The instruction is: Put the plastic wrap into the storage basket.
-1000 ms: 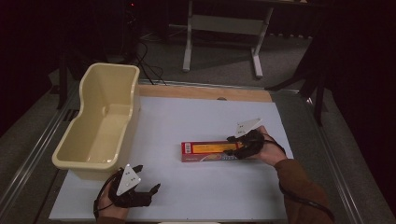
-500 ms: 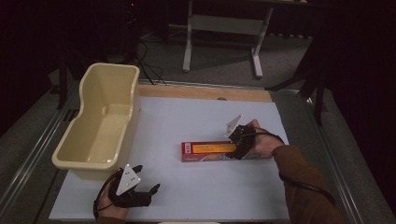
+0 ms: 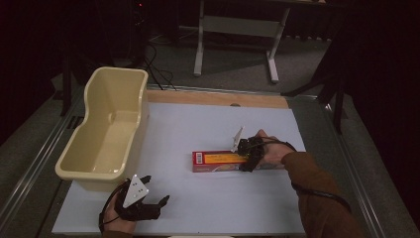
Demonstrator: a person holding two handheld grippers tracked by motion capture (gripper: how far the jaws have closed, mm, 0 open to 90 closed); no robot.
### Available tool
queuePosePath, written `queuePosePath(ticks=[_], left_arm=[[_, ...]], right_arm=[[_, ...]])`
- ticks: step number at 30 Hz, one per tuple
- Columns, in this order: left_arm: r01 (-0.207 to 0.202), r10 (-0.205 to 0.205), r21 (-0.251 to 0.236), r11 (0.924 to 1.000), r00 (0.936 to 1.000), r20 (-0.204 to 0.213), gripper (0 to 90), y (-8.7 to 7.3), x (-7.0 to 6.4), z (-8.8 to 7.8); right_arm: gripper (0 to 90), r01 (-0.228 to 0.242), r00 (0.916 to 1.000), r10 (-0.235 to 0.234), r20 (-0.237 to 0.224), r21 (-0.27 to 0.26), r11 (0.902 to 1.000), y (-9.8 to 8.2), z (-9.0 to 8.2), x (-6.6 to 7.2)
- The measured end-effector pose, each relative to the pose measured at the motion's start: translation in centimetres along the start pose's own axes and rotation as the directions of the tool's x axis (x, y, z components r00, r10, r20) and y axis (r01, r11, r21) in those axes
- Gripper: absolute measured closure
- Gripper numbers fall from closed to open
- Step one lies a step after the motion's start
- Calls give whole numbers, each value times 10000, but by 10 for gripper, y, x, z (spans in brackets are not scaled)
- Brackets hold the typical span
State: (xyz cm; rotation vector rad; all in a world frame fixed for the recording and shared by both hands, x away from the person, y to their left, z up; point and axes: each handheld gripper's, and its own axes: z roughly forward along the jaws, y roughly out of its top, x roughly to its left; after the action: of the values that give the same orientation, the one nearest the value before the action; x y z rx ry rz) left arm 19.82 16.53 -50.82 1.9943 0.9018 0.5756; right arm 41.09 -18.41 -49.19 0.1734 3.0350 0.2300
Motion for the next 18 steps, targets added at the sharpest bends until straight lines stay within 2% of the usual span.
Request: queuePosePath(ticks=[3, 7, 8, 10, 11, 12, 14, 16, 17, 18], left_arm=[[34, -34, -17, 10000, 10000, -4, 148, 0, 0, 0], [21, -21, -20, 10000, 10000, -19, 148, 0, 0, 0], [25, -25, -17, 10000, 10000, -16, 148, 0, 0, 0], [16, -16, -25, 10000, 10000, -15, 148, 0, 0, 0], [31, -31, -26, 10000, 10000, -10, 148, 0, 0, 0], [36, -36, -4, 10000, 10000, -9, 148, 0, 0, 0], [15, -15, 19, 10000, 10000, -6, 148, 0, 0, 1], [14, -14, 23, 10000, 10000, 17, 148, 0, -1, 1], [20, -20, 31, 10000, 10000, 15, 148, 0, -1, 1], [22, -22, 32, 10000, 10000, 17, 148, 0, -1, 1]], right_arm=[[327, -195, 9998, 196, -43, 227, 9996, 2, -5, 3], [338, -888, 9957, 909, -169, 982, 9912, 7, -6, 6], [341, -1120, 9929, 1159, -274, 1152, 9870, 7, -6, 6], [348, -1621, 9821, 1747, -711, 1545, 9746, 9, -6, 7], [351, -1654, 9796, 1812, -872, 1629, 9727, 9, -5, 7], [355, -1554, 9808, 1720, -917, 1649, 9740, 9, -5, 8], [366, -1086, 9891, 1219, -828, 1490, 9829, 8, -6, 10], [361, -274, 9968, 366, -704, 1264, 9916, 7, -6, 12], [353, 28, 9981, 48, -615, 1221, 9925, 8, -6, 13], [349, 72, 9985, -3, -552, 1244, 9922, 9, -5, 14]])
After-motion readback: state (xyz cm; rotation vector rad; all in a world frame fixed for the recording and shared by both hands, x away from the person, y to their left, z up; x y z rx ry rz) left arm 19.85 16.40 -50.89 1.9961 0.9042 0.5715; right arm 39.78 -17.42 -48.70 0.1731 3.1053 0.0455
